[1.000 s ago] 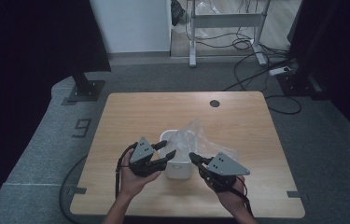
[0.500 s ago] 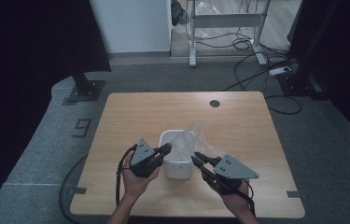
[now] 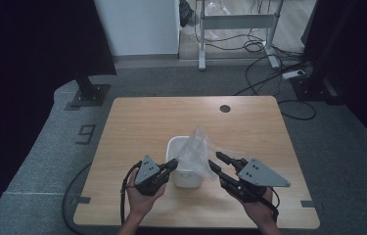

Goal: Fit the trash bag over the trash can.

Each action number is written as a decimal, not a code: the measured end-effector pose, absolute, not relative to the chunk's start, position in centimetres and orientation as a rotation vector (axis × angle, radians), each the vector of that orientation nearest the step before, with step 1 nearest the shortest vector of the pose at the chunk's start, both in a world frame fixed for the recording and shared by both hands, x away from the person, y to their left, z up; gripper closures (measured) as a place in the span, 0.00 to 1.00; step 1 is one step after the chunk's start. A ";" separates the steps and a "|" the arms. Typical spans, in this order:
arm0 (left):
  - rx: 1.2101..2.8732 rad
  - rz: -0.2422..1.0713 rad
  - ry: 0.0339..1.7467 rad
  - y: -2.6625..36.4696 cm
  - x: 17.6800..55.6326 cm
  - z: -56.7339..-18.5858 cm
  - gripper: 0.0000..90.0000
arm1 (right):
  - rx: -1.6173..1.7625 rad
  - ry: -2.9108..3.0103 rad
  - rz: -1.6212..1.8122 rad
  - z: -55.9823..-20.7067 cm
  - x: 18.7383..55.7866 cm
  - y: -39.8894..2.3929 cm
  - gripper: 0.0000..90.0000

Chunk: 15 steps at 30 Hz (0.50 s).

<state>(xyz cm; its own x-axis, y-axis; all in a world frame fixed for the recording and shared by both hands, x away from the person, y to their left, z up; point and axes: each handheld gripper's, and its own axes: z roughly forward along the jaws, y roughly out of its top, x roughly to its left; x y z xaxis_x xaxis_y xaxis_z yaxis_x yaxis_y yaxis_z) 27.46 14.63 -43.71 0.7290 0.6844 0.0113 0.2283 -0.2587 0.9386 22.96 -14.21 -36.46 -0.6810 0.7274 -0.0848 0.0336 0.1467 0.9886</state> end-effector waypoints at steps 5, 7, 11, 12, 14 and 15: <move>1.831 0.530 0.705 14.4 27.2 -43.9 0.97 | 0.748 1.849 1.590 -35.9 23.4 -14.8 0.70; 1.827 0.529 0.707 14.4 27.1 -44.0 0.97 | 0.752 1.853 1.581 -35.7 23.8 -14.9 0.71; 1.814 0.528 0.720 14.5 27.2 -44.2 0.97 | 0.782 1.871 1.594 -35.6 24.9 -15.0 0.71; 1.811 0.526 0.722 14.5 27.2 -44.2 0.97 | 0.786 1.881 1.593 -35.6 25.1 -14.9 0.71; 1.810 0.525 0.724 14.5 27.3 -44.2 0.97 | 0.787 1.896 1.590 -35.7 25.5 -14.5 0.70; 1.812 0.521 0.723 14.5 27.3 -44.2 0.97 | 0.785 1.903 1.587 -35.7 25.6 -14.3 0.70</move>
